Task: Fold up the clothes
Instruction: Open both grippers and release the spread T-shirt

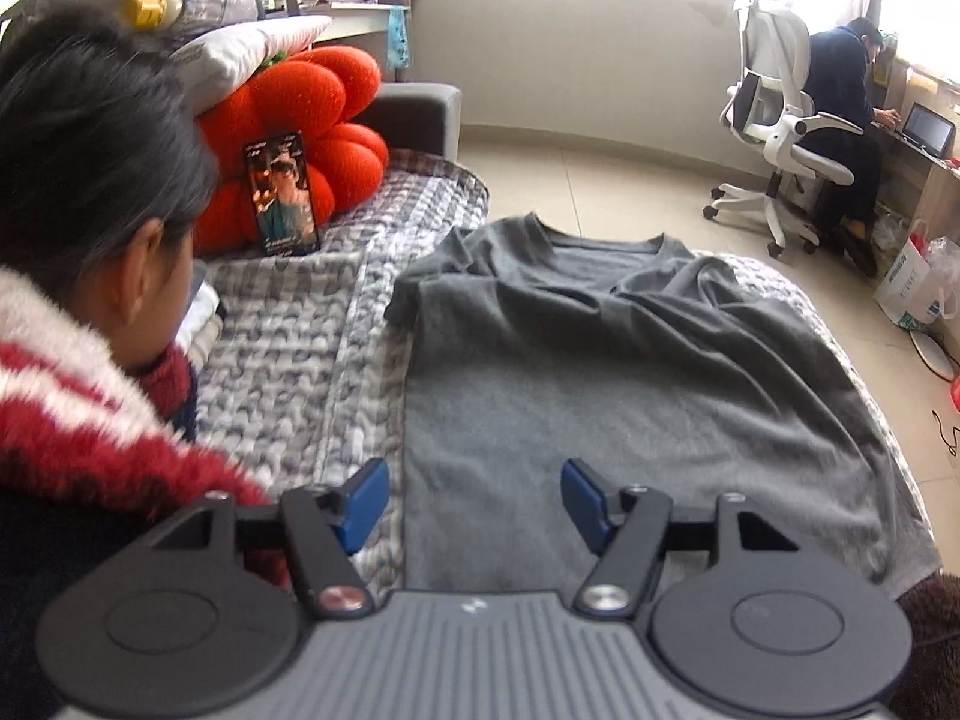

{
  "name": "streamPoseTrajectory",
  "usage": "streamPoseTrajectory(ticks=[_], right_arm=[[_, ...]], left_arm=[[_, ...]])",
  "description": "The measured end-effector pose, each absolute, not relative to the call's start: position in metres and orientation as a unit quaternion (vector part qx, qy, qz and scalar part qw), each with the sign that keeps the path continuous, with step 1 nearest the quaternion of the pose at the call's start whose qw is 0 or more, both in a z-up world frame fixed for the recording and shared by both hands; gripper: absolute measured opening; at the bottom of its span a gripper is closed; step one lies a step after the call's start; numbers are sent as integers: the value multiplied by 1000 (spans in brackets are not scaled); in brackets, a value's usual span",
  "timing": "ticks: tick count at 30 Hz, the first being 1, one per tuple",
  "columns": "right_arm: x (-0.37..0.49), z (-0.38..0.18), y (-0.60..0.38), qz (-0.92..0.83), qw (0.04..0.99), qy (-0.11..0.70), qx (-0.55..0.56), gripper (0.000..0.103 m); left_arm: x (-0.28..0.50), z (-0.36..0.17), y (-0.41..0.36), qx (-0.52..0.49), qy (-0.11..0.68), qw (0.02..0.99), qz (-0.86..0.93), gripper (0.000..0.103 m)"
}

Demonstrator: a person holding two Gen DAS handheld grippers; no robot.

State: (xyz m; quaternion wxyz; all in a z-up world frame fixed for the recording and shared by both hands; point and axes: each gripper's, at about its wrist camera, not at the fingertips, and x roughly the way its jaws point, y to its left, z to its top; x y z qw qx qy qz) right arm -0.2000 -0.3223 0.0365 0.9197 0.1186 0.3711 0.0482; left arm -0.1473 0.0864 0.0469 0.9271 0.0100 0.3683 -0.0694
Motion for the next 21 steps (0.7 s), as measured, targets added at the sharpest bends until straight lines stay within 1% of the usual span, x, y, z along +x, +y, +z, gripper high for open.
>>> streamPoseTrajectory(ticks=[1, 7, 11, 15, 21], right_arm=[[-199, 36, -323, 46, 922, 366, 117, 59], [-172, 30, -318, 52, 918, 378, 107, 59], [-162, 28, -309, 63, 920, 376, 91, 59], [-153, 23, -306, 69, 921, 371, 98, 63], [-129, 15, -309, 67, 918, 372, 116, 63]], left_arm=[[-143, 46, 83, 6, 364, 929, -69, 71], [-113, 35, 56, -4, 344, 936, -71, 81], [-96, 24, 41, -1, 353, 932, -80, 82], [-84, 20, 30, 11, 356, 930, -88, 83], [-58, 16, 30, 5, 350, 934, -70, 86]])
